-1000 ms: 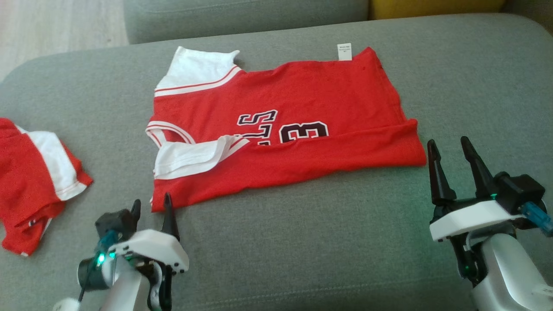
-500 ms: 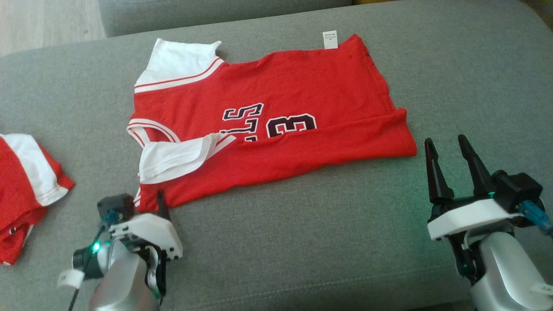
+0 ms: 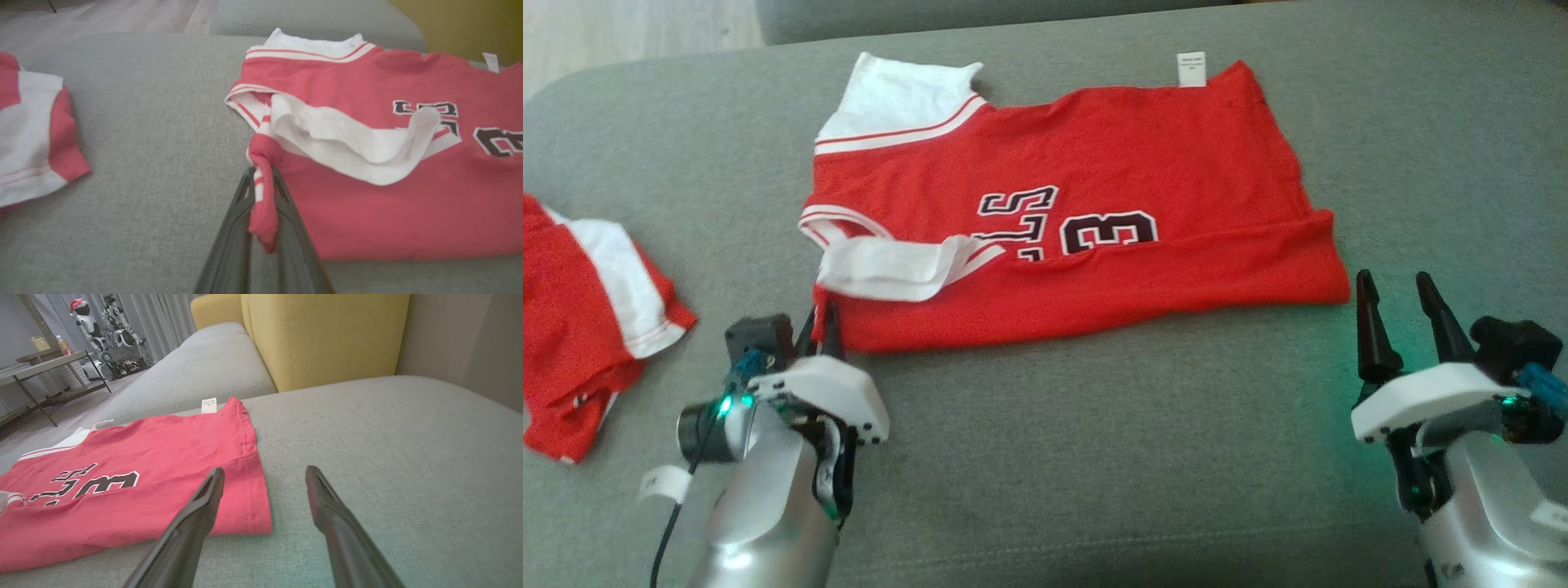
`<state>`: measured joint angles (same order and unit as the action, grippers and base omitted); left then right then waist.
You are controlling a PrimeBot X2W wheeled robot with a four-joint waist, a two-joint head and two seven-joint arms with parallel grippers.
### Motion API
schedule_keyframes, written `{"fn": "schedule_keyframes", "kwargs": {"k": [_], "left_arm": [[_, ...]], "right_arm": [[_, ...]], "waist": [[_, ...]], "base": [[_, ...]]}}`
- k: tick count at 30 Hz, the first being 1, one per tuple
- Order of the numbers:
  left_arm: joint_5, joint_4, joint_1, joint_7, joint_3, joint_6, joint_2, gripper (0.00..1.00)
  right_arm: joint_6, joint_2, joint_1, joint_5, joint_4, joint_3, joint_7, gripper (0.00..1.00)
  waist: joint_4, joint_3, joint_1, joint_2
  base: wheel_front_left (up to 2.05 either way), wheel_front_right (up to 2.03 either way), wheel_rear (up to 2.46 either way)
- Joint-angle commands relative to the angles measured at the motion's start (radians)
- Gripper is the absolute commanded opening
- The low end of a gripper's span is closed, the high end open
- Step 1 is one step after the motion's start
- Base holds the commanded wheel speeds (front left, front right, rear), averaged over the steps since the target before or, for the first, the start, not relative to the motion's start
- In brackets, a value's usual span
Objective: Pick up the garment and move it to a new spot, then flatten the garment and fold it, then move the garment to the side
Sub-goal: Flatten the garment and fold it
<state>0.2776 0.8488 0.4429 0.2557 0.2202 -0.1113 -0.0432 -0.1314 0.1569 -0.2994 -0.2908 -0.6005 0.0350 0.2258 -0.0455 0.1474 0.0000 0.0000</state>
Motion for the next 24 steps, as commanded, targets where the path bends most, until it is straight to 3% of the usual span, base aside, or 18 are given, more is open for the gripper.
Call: {"fn": "schedule_keyframes", "kwargs": {"k": [1,12,21,23,24], "left_arm": [[-0.011,-0.044,0.011,0.006,-0.022,-0.003,-0.017,0.00],[-0.060,-0.205,-0.055,0.006,0.039,0.009,-0.011,0.00],[-0.052,-0.241,-0.070,0.006,0.064,0.004,-0.008,0.00],[-0.051,-0.245,-0.073,0.006,0.066,0.002,-0.008,0.00],[-0.052,-0.246,-0.074,0.006,0.066,0.001,-0.008,0.00]], "right_arm": [[0.001,-0.007,-0.044,-0.007,0.014,0.013,-0.004,1.00],[0.001,-0.021,-0.196,-0.059,-0.272,-0.081,-0.100,1.00],[0.001,-0.015,-0.277,-0.057,-0.422,-0.065,-0.103,1.00],[0.001,-0.015,-0.288,-0.066,-0.442,-0.046,-0.111,0.28],[0.001,-0.016,-0.291,-0.073,-0.448,-0.036,-0.114,0.00]], "waist": [[0.014,0.002,0.0000,0.0000],[0.081,0.023,0.0000,0.0000],[0.099,0.028,0.0000,0.0000],[0.099,0.028,0.0000,0.0000],[0.100,0.028,0.0000,0.0000]], "base": [[0.00,0.00,0.00],[0.00,0.00,0.00],[0.00,0.00,0.00],[0.00,0.00,0.00],[0.00,0.00,0.00]]}}
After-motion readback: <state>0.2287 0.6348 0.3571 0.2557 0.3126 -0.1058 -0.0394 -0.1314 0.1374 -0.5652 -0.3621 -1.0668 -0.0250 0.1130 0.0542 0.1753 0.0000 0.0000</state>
